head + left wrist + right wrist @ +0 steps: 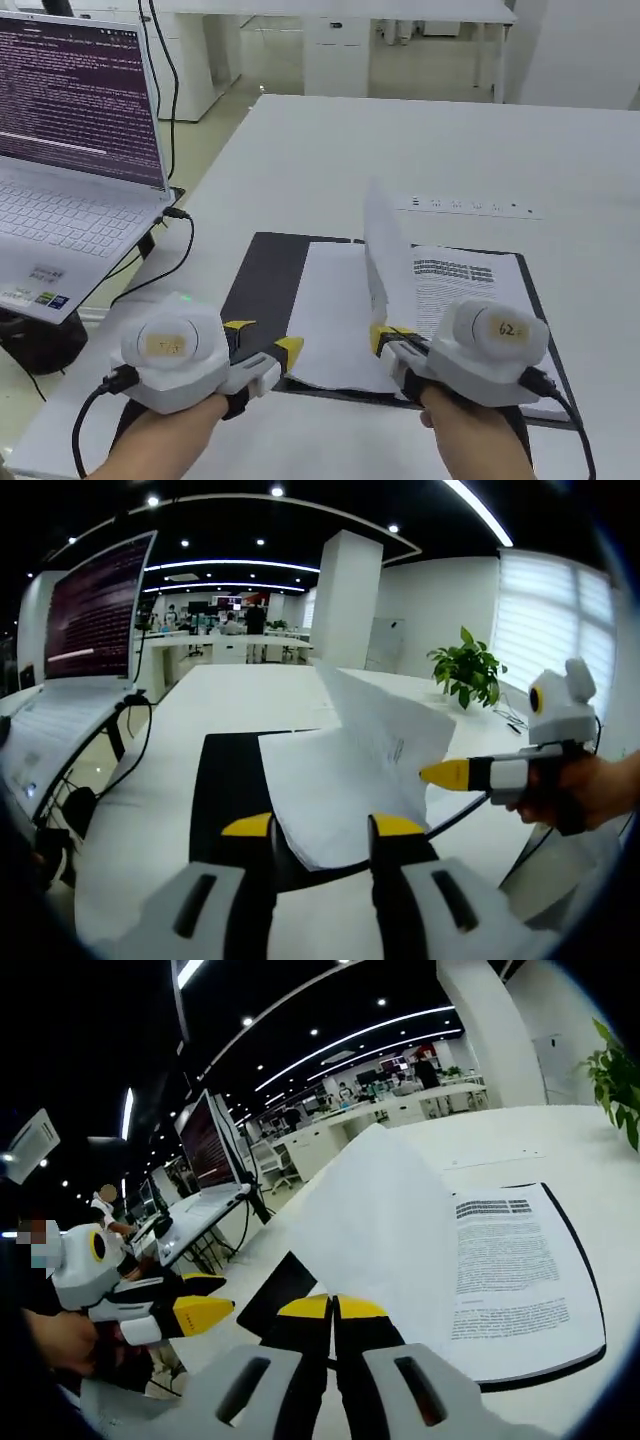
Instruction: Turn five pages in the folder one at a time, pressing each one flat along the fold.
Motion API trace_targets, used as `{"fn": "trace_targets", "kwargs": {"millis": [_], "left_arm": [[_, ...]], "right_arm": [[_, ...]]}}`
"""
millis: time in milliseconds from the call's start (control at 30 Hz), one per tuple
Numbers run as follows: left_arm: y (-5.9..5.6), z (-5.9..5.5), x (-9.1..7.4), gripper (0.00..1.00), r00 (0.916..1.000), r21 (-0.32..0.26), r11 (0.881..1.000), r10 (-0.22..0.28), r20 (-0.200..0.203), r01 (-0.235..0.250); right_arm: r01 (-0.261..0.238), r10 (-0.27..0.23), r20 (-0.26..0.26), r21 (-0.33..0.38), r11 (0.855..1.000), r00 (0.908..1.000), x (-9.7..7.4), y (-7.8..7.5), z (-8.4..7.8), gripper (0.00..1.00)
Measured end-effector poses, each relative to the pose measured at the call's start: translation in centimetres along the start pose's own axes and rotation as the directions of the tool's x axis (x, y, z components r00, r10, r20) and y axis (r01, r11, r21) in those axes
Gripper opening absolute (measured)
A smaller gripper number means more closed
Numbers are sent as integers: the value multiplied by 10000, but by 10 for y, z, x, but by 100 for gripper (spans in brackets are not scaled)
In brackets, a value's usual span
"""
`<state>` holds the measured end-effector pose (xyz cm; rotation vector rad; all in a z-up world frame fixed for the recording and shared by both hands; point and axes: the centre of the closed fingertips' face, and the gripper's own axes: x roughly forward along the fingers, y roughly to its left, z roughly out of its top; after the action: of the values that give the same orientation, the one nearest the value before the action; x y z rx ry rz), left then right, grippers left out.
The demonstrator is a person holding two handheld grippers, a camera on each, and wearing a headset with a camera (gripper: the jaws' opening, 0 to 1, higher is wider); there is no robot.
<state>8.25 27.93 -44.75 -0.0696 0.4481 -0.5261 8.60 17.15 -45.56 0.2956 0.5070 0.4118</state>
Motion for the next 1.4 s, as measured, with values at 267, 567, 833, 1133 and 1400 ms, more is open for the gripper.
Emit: {"fn": "trace_targets", "kwargs": {"millis": [267, 567, 833, 1133, 1400], "left_arm": [[16, -6, -8, 35, 9997, -241, 9994, 257, -37, -258], [23, -17, -13, 34, 9985, -514, 9977, 415, -346, -433], [27, -26, -14, 34, 9967, -618, 9961, 594, -551, -627], [31, -34, -13, 35, 9952, -765, 9947, 623, -755, -681], [22, -36, -3, 35, 9943, -564, 9983, 79, -1060, -139]], "right_arm": [[-326, 77, -1343, -1835, 9825, 9909, 24, 8, -28, 0], [-982, -350, -2896, -4326, 8962, 9565, 54, 8, -61, 0], [-1640, -524, -3711, -5273, 8337, 9271, 69, 6, -85, 0], [-1925, -322, -3921, -5196, 8324, 9194, 68, 5, -94, 3], [-2296, 277, -3845, -4904, 8407, 9227, 63, 8, -95, 7]]}}
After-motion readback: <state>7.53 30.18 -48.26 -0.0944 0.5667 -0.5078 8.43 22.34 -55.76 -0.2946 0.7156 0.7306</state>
